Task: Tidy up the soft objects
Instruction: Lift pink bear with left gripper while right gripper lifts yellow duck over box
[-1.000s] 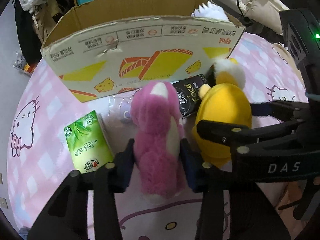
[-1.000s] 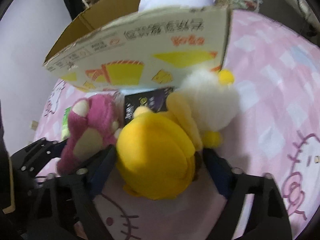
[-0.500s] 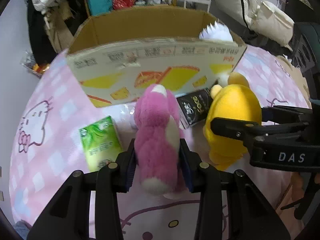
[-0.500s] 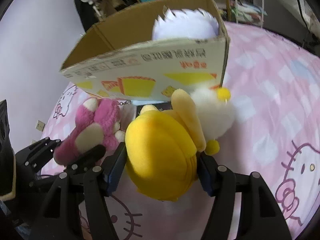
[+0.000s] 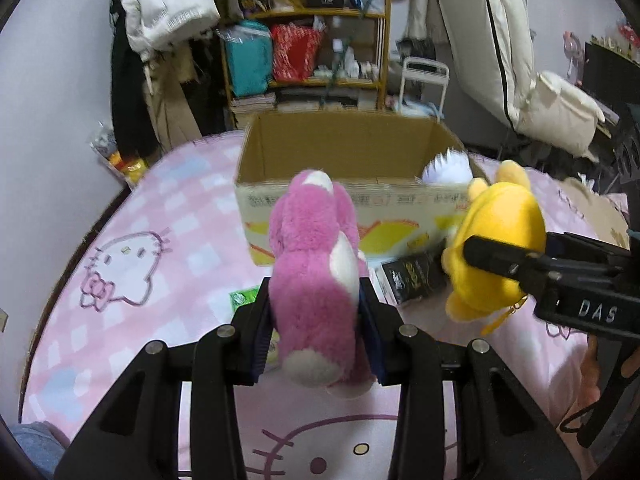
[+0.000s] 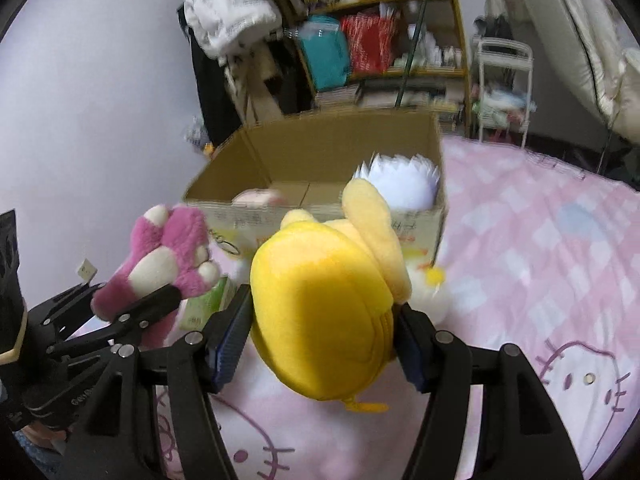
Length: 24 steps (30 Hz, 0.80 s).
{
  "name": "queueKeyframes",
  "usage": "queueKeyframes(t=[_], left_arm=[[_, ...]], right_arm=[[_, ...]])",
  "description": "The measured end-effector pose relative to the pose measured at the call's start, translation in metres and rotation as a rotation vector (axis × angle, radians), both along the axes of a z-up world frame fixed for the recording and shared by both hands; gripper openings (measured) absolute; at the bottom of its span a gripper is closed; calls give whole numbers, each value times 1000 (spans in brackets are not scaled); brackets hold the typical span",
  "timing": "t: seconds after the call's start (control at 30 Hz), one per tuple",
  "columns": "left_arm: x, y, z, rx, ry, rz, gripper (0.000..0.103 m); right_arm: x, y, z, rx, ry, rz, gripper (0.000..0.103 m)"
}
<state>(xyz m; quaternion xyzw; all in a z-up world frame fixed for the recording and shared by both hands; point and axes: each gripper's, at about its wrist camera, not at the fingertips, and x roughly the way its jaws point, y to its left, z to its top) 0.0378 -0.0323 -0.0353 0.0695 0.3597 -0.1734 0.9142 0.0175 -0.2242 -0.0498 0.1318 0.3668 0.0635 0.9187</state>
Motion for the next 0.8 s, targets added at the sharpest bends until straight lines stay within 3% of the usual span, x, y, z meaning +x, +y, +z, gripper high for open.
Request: queueKeyframes(t=[0.3, 0.8], left_arm=[[-12, 9, 35, 8, -182, 36, 38], [6, 14, 104, -20, -378, 44, 38]], right_arm=[[-17, 1, 39, -49, -203, -60, 69], [7, -2, 100, -148, -345, -72, 69]])
